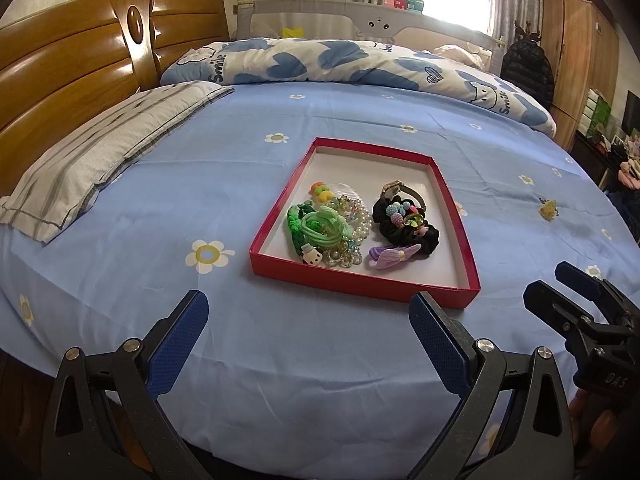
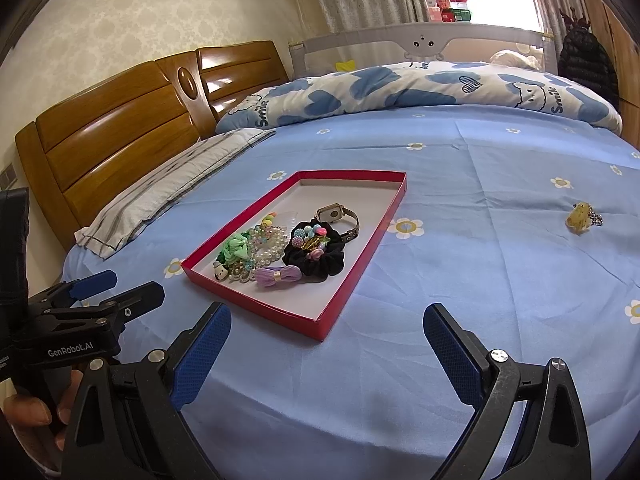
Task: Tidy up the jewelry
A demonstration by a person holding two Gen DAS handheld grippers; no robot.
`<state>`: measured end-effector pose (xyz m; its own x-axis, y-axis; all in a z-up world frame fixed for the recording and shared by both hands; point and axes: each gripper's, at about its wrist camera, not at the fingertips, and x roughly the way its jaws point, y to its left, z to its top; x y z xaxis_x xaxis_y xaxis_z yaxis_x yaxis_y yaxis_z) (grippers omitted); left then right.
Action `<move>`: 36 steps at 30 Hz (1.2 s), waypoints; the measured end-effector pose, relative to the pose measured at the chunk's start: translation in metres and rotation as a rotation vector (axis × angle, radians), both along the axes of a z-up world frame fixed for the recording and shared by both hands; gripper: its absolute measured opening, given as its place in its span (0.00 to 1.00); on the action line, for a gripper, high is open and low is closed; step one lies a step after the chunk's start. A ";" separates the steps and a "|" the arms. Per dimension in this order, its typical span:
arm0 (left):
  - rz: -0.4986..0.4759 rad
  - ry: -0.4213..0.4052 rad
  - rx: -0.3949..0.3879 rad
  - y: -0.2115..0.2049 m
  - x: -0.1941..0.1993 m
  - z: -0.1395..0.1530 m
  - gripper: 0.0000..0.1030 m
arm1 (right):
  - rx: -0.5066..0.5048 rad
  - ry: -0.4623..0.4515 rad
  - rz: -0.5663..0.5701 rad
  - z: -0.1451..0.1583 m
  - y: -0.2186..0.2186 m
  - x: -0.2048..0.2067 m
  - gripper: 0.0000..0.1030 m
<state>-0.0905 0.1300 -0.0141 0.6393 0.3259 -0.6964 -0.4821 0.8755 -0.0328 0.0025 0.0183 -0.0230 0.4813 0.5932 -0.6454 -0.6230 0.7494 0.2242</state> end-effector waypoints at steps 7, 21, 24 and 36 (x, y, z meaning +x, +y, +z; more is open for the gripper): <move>0.006 0.001 0.005 0.001 -0.001 0.000 0.98 | 0.001 0.000 -0.001 0.000 0.000 0.000 0.95; 0.002 0.003 0.012 0.000 -0.001 0.000 0.98 | 0.001 0.000 -0.002 0.000 0.000 -0.001 0.95; 0.002 0.002 0.014 0.000 -0.002 0.000 0.98 | 0.001 -0.002 0.000 0.000 0.000 -0.001 0.95; 0.000 0.002 0.015 -0.001 -0.001 0.000 0.98 | 0.000 -0.001 0.001 0.001 0.001 -0.001 0.95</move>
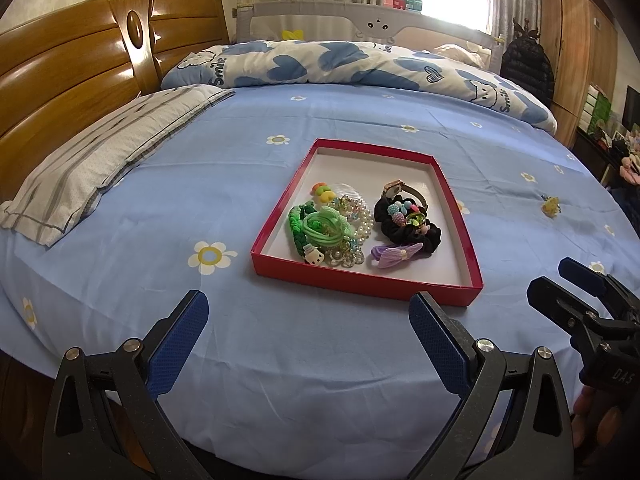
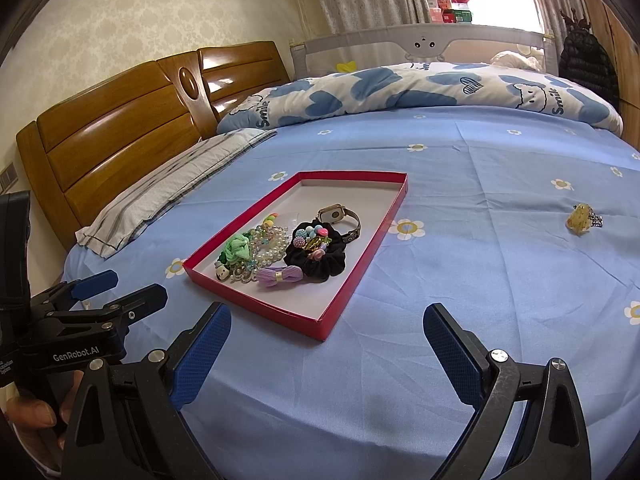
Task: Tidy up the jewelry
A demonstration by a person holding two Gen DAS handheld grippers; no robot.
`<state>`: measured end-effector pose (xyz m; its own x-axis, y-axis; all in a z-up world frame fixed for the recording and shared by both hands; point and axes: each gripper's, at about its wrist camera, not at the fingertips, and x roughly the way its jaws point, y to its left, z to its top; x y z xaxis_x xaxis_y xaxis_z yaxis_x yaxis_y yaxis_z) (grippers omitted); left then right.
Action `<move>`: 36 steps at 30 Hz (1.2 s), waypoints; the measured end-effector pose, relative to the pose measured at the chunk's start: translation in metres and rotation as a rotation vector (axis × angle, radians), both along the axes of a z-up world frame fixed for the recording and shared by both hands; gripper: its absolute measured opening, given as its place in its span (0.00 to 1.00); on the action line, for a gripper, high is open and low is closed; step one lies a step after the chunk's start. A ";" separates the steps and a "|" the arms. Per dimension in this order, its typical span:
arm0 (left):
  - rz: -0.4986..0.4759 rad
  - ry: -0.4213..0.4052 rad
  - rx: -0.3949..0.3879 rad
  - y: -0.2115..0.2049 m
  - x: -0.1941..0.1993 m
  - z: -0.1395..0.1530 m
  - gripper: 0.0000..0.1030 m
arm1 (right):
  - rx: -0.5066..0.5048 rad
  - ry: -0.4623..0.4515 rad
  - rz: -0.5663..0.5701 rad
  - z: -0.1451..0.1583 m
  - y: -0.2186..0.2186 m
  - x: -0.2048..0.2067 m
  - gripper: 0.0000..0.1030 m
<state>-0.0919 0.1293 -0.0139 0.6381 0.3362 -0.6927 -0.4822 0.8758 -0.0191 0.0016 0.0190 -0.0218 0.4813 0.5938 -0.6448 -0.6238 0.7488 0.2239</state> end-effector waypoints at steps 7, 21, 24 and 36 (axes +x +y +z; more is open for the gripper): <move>-0.004 0.001 0.003 0.000 0.000 0.001 0.98 | 0.001 -0.001 -0.001 0.001 0.000 0.000 0.95; -0.005 0.001 0.004 -0.001 0.001 0.000 0.98 | 0.002 0.002 0.000 0.001 0.000 0.000 0.95; -0.005 0.001 0.004 -0.001 0.001 0.000 0.98 | 0.002 0.002 -0.001 0.000 0.001 0.000 0.95; -0.009 0.001 0.007 -0.001 0.003 0.000 0.98 | 0.002 0.002 0.000 0.000 0.000 0.000 0.95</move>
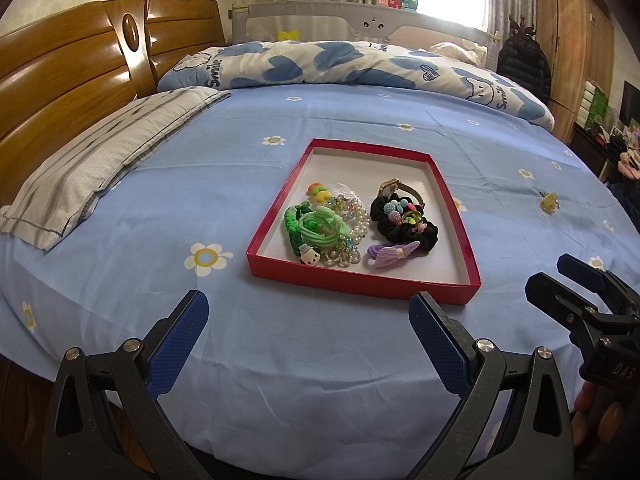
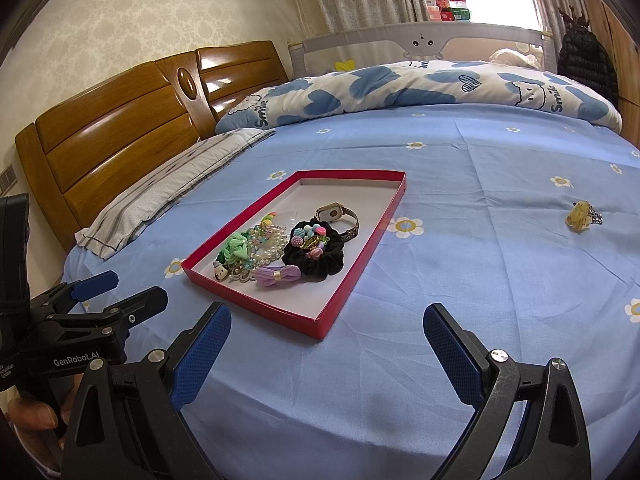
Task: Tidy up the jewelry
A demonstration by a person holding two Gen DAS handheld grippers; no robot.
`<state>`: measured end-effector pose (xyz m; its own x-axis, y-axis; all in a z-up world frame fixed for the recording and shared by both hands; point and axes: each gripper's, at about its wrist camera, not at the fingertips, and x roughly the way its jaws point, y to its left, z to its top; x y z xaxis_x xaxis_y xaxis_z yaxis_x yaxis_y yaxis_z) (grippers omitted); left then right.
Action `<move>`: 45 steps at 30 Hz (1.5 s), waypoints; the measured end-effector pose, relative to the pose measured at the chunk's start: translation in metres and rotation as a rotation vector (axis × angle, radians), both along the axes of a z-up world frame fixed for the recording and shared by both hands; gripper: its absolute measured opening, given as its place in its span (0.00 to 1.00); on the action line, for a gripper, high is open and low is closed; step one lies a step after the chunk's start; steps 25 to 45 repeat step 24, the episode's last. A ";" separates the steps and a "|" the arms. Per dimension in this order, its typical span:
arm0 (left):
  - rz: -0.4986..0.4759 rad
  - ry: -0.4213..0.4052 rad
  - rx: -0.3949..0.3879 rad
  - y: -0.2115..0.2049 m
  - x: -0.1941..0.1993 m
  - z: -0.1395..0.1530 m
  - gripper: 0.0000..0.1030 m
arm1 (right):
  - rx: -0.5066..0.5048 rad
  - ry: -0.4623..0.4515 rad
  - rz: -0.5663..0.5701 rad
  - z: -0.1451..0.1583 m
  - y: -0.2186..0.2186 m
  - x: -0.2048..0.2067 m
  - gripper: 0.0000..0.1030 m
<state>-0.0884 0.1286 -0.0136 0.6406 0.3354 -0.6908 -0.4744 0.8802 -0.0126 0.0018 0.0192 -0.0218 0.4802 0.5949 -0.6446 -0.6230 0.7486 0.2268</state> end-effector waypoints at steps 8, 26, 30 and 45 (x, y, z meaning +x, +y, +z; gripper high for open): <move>0.000 0.000 0.000 0.000 0.000 0.000 0.98 | -0.001 0.000 0.000 0.000 0.000 0.000 0.95; -0.008 0.004 -0.020 0.004 0.008 -0.002 0.98 | -0.002 0.010 -0.004 -0.002 0.000 0.004 0.95; -0.008 0.004 -0.020 0.004 0.008 -0.002 0.98 | -0.002 0.010 -0.004 -0.002 0.000 0.004 0.95; -0.008 0.004 -0.020 0.004 0.008 -0.002 0.98 | -0.002 0.010 -0.004 -0.002 0.000 0.004 0.95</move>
